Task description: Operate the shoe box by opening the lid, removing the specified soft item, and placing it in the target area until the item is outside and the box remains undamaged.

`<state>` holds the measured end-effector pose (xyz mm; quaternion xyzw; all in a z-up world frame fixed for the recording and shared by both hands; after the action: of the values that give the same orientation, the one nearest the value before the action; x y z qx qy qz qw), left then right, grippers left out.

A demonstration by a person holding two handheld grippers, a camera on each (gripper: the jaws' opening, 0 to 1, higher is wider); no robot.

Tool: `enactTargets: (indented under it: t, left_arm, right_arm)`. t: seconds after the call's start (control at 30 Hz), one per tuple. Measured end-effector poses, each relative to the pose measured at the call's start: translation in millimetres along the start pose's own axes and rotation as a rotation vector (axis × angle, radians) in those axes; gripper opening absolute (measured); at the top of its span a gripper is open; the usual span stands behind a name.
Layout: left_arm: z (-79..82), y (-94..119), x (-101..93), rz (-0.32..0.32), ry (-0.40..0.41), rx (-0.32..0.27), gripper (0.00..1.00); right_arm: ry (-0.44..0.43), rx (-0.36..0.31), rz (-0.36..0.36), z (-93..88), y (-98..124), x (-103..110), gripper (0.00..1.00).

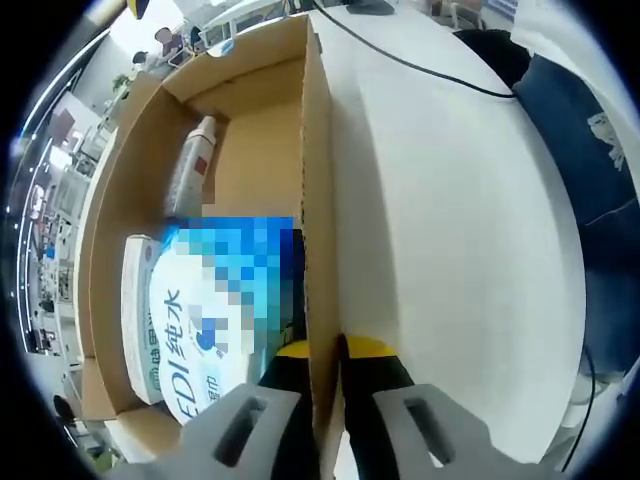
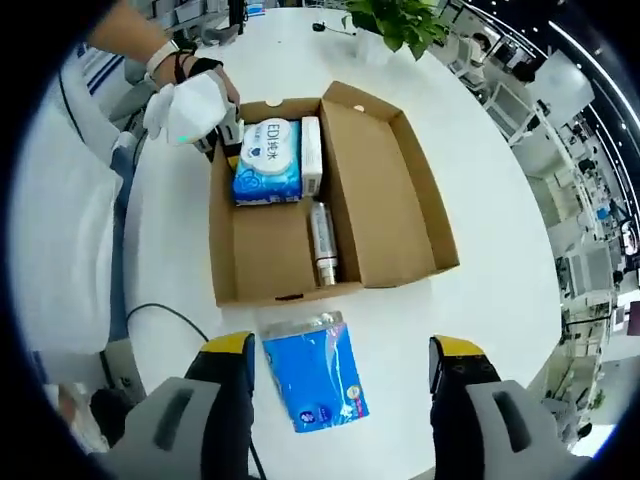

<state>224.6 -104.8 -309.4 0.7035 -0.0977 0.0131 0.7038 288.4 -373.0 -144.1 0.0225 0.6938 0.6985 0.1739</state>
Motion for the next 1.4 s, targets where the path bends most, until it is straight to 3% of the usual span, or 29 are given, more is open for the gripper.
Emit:
enactTargets:
  t: [0.13, 0.43, 0.57, 0.67, 0.8, 0.97, 1.1, 1.4]
  left_arm:
    - [0.1, 0, 0.2, -0.004, 0.024, 0.003, 0.02]
    - [-0.6, -1, 0.5, 0.0, 0.015, -0.004, 0.03]
    - [-0.7, -2, 0.9, -0.002, 0.017, -0.004, 0.03]
    - [-1.1, -1, 0.8, -0.005, 0.024, -0.003, 0.03]
    - [-1.3, -2, 0.9, -0.003, 0.022, -0.009, 0.03]
    - [-1.8, -2, 0.9, -0.002, 0.025, -0.015, 0.03]
    - [-1.8, -2, 1.0, -0.005, 0.025, -0.015, 0.03]
    - [-2.1, -3, 0.7, -0.004, 0.019, -0.025, 0.02]
  right_arm:
    - [-0.057, 0.006, 0.022, 3.8, -2, 4, 0.7]
    - [-0.073, 0.0, 0.017, 13.2, -3, 12, 0.66]
    - [-0.06, -0.016, 0.009, 20.6, -1, 14, 0.65]
    - [0.008, -0.061, 0.006, 32.4, -2, 20, 0.6]
    - [-0.035, -0.056, 0.038, 43.8, -8, 24, 0.61]
    - [-0.019, -0.066, 0.035, 54.8, -13, 28, 0.61]
    - [-0.074, -0.102, 0.032, 62.3, -21, 25, 0.61]
    - [-0.097, -0.146, 0.014, 78.0, -41, 37, 0.58]
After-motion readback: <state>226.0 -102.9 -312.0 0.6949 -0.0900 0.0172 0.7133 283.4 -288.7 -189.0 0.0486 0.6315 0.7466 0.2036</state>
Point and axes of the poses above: the point that each gripper's makers call its tool centre point, and the gripper's own axes: y roughly backward along the fingers, x roughly to its left, z roughly out of its top, the point moved 6 cm from there along y, roughly backward along the fingers, and after that the axes turned 14 degrees about x, right-handed, at the moved point
